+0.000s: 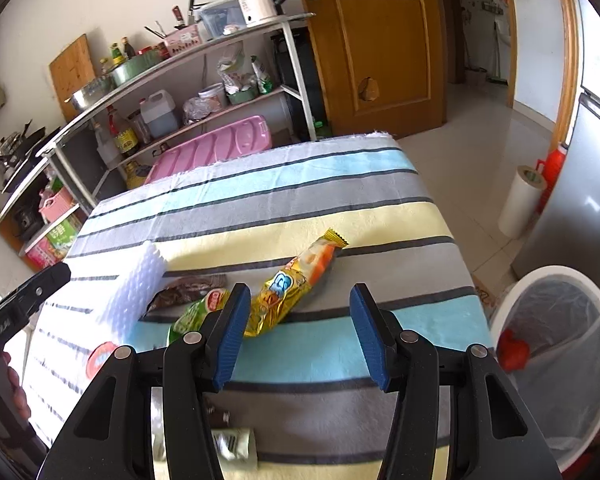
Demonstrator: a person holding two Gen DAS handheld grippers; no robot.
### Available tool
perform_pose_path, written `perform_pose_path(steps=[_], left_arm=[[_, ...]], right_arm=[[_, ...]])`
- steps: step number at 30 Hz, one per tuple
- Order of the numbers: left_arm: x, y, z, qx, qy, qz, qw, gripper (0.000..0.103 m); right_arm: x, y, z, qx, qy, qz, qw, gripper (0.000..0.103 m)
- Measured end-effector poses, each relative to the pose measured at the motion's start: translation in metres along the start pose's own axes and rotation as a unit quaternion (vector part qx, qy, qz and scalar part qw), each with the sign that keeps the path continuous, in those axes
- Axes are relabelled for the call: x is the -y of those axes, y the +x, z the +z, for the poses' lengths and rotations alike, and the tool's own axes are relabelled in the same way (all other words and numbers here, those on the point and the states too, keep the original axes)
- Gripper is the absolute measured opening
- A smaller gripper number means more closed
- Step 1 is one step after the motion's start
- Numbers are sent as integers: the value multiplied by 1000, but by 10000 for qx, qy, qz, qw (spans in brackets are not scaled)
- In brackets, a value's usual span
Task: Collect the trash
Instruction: 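Return both tools to the table toward the foam net and snack wrapper, then grasp the white foam net with the left tool while the right tool grasps the orange snack wrapper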
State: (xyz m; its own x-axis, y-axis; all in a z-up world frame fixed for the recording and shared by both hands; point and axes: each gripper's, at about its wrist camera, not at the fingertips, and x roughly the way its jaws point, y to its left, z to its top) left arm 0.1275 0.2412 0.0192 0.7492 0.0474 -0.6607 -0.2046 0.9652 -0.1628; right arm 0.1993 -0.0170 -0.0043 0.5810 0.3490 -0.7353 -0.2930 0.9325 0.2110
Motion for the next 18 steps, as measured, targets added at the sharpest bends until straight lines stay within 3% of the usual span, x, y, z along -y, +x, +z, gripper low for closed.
perform_pose_path(steps=[9, 18], left_arm=[[4, 35, -8, -391, 42, -24, 9992, 55], [13, 47, -10, -520, 240, -160, 9982, 55]], right_arm=[[-4, 35, 5, -126, 183, -94, 9997, 53], [-13, 53, 4, -279, 152, -85, 9995, 53]])
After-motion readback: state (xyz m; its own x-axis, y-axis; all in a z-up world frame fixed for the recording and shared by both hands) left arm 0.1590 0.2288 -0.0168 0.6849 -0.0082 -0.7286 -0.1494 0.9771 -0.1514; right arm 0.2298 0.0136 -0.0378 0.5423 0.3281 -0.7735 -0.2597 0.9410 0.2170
